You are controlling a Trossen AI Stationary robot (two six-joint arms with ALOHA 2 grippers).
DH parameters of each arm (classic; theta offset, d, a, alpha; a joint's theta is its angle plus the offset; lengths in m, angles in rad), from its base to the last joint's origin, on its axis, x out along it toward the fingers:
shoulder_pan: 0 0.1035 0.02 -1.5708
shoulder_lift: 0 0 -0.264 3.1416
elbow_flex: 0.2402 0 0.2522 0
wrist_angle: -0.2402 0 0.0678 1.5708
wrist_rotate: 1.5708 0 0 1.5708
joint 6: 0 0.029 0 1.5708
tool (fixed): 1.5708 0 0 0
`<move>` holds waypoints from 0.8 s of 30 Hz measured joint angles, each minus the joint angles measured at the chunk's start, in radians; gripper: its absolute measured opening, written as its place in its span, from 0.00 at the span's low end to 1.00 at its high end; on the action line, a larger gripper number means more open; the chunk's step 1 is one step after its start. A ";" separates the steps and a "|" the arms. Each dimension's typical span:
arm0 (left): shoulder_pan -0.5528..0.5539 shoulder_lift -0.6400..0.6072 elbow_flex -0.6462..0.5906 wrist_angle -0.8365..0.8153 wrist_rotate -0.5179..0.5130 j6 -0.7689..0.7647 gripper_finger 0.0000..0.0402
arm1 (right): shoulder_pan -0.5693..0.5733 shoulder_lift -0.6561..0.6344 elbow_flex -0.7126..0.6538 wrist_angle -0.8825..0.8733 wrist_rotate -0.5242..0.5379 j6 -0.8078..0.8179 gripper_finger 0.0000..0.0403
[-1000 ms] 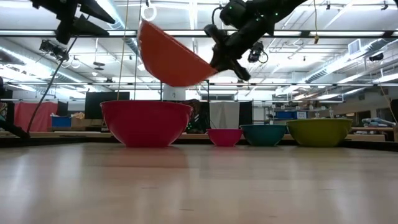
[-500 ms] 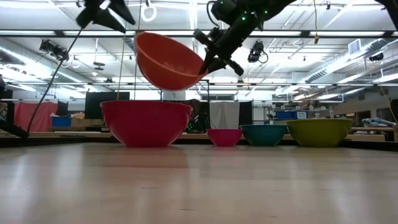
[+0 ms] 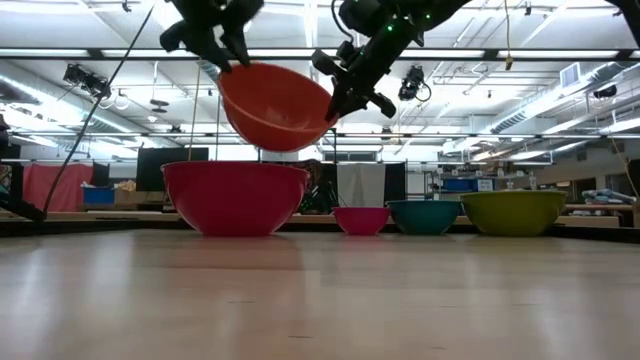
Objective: Nest bowls inside each other
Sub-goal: Stack the orange bowl on top of the red bowl
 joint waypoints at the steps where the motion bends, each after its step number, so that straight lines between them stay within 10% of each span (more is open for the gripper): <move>1: 0.003 0.011 0.000 -0.004 -0.001 -0.011 0.49 | 0.001 0.000 0.000 -0.003 0.001 -0.004 0.07; 14: 0.006 0.044 0.000 -0.009 0.003 -0.019 0.04 | 0.005 0.000 0.000 0.014 -0.060 -0.007 0.09; 24: 0.006 0.043 -0.001 -0.008 0.029 -0.034 0.00 | 0.001 -0.003 0.000 0.017 -0.105 -0.023 0.16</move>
